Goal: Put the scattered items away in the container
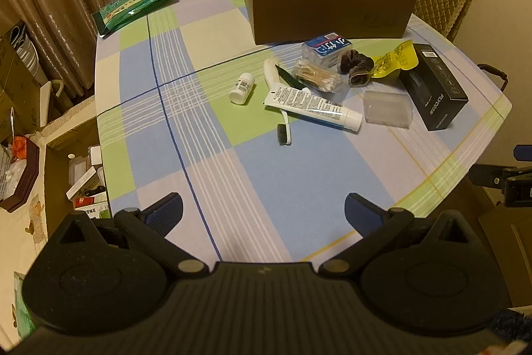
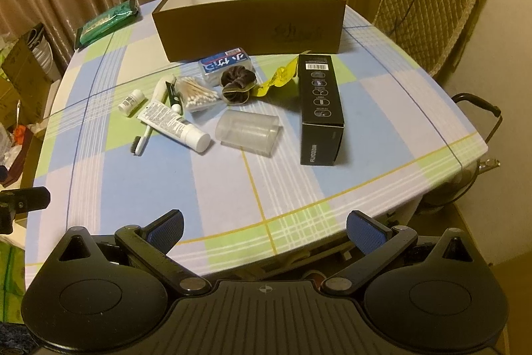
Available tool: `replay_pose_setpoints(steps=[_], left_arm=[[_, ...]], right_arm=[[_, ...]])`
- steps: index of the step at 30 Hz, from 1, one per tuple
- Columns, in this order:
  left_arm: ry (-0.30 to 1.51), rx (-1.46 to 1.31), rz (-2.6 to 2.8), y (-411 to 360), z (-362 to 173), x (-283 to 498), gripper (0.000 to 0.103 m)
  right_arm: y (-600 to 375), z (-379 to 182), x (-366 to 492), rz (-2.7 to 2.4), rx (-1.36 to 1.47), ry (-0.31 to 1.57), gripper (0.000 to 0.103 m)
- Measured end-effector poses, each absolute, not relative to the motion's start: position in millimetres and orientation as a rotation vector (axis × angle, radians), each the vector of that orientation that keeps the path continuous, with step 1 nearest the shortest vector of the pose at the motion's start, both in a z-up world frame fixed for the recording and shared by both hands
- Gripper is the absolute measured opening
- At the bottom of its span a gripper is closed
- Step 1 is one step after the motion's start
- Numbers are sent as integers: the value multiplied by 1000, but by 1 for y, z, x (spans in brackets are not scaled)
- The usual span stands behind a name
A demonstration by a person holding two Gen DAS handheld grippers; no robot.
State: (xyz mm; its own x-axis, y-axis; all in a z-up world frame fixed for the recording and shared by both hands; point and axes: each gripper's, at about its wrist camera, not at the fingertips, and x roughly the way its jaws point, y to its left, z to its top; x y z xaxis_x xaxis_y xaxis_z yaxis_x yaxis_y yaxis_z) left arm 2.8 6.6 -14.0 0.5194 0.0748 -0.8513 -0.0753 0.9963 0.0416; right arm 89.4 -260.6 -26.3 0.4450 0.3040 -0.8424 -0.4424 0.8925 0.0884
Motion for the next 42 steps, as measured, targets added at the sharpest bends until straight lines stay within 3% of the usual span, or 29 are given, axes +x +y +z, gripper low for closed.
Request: replay_pose_setpoints(steps=[42], left_arm=[[1044, -15, 126, 10, -18, 28, 102]], right_arm=[[-259, -35, 117, 476, -144, 1054, 101]])
